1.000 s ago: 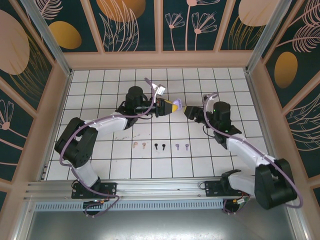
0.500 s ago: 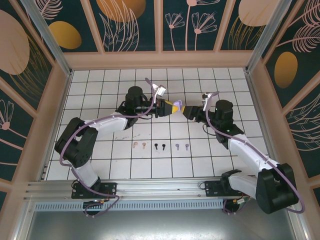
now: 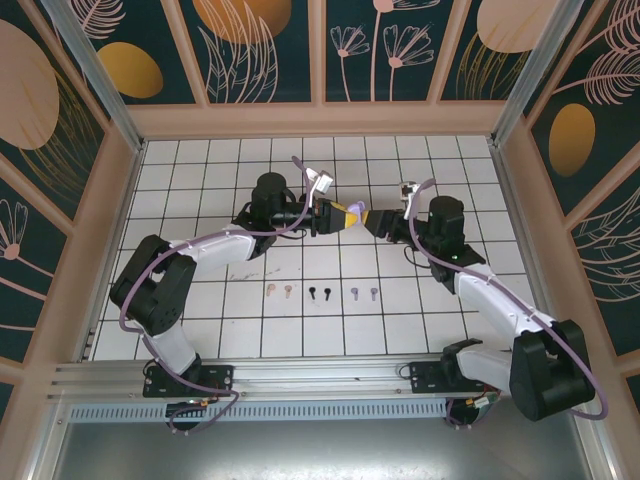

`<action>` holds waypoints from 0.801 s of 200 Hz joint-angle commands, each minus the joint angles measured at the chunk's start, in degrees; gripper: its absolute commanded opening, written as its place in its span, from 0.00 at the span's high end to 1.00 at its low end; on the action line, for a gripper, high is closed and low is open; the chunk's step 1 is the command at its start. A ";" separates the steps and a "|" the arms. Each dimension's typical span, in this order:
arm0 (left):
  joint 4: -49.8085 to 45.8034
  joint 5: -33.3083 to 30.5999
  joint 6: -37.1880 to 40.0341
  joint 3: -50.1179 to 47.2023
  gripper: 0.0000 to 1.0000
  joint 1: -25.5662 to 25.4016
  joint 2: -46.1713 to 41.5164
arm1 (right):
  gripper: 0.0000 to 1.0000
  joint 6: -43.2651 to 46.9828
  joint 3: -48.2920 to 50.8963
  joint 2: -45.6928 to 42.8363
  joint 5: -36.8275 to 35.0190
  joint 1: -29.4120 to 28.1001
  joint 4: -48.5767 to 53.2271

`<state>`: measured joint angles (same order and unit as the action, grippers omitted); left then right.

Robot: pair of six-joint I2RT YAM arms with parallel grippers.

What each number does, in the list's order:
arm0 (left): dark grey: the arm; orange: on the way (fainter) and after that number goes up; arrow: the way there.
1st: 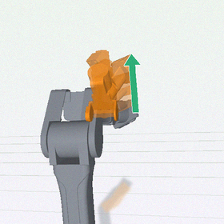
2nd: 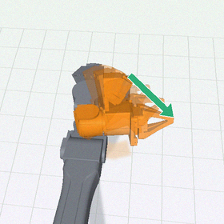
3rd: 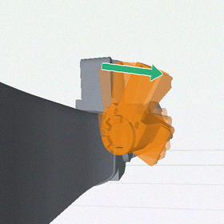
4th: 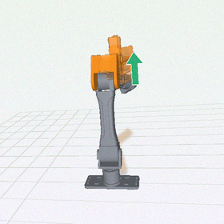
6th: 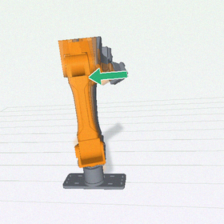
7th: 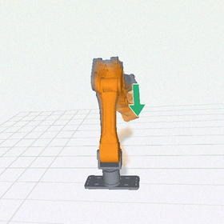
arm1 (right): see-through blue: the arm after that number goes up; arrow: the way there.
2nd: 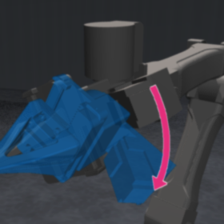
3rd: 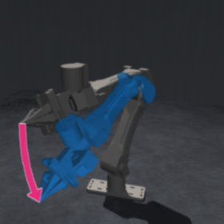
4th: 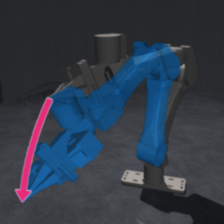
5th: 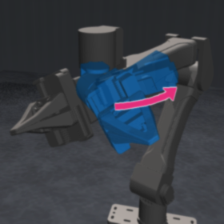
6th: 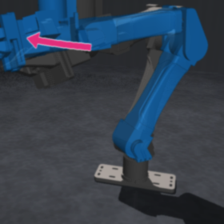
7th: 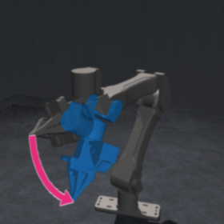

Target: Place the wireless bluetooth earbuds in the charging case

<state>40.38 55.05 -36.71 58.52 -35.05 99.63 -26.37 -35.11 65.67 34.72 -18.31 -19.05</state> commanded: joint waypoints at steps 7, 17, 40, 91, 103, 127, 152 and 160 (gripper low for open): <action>1.89 1.84 -0.65 2.22 1.00 -0.79 0.38 | 0.54 1.85 -2.58 0.90 0.92 0.03 0.67; 1.89 1.82 -0.63 2.21 1.00 -0.82 0.38 | 0.56 1.85 -2.81 1.25 1.18 0.03 0.59; 1.74 1.74 -0.49 2.21 1.00 -0.94 0.50 | 0.60 1.89 -3.21 1.91 2.05 -0.12 0.50; 1.04 2.30 -0.21 2.95 1.00 -0.94 0.74 | 0.61 5.41 -3.80 2.02 3.69 -0.50 3.87; 0.31 3.18 0.00 3.48 1.00 -0.99 0.88 | 0.62 7.19 -4.06 1.85 3.51 -0.56 5.75; -1.51 4.77 0.82 4.31 1.00 -0.93 1.26 | 0.62 10.02 -4.99 1.74 2.95 -0.53 9.17; -2.79 5.50 1.45 4.67 1.00 -1.05 1.28 | 0.67 10.68 -5.84 2.25 2.57 -0.55 9.92; -2.93 5.68 1.55 4.67 1.00 -1.06 1.31 | 0.68 10.57 -6.03 2.56 2.59 -0.52 9.76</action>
<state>37.01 56.62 -36.42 60.90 -35.05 100.90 -18.37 -39.09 67.11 37.01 -18.37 -11.51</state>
